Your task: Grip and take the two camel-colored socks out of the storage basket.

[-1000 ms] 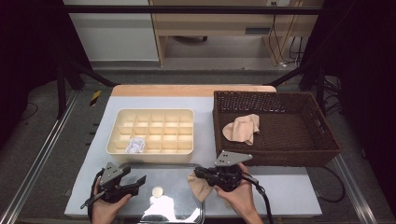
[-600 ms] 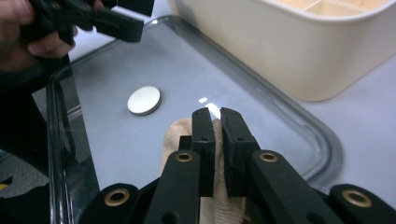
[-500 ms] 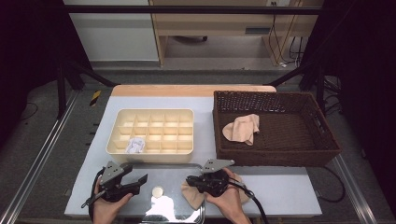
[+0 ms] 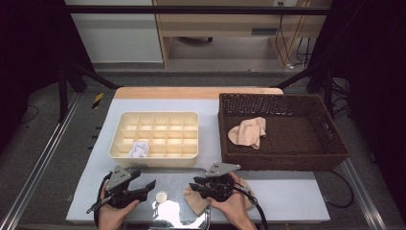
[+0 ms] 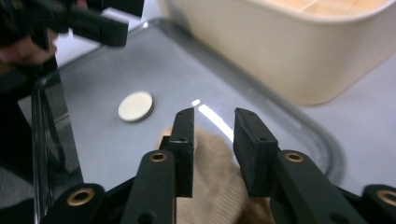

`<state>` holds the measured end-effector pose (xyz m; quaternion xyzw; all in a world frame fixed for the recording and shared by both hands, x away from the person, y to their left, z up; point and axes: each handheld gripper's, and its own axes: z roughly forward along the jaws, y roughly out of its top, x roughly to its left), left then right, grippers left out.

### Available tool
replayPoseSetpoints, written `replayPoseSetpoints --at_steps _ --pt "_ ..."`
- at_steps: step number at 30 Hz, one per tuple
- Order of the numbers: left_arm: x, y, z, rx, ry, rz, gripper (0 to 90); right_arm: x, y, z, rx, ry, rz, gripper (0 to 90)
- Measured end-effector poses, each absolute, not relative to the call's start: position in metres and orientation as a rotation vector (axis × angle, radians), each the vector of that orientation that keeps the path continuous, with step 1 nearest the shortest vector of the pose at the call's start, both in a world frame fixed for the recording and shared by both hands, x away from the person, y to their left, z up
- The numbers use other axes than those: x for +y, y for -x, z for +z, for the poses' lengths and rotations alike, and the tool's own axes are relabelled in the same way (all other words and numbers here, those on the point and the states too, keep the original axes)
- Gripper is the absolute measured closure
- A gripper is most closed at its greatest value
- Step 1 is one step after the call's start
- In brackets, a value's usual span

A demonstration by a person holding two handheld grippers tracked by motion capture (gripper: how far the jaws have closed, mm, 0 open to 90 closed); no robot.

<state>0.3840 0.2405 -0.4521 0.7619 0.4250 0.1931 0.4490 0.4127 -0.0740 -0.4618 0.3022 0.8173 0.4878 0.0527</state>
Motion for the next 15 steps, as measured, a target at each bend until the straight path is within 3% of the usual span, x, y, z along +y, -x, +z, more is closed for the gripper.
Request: replayPoseSetpoints --at_steps 15 --pt "0.217 -0.383 -0.442 0.995 -1.925 0.456 30.0 -0.116 -0.408 -0.451 2.39 -0.989 1.451 66.7"
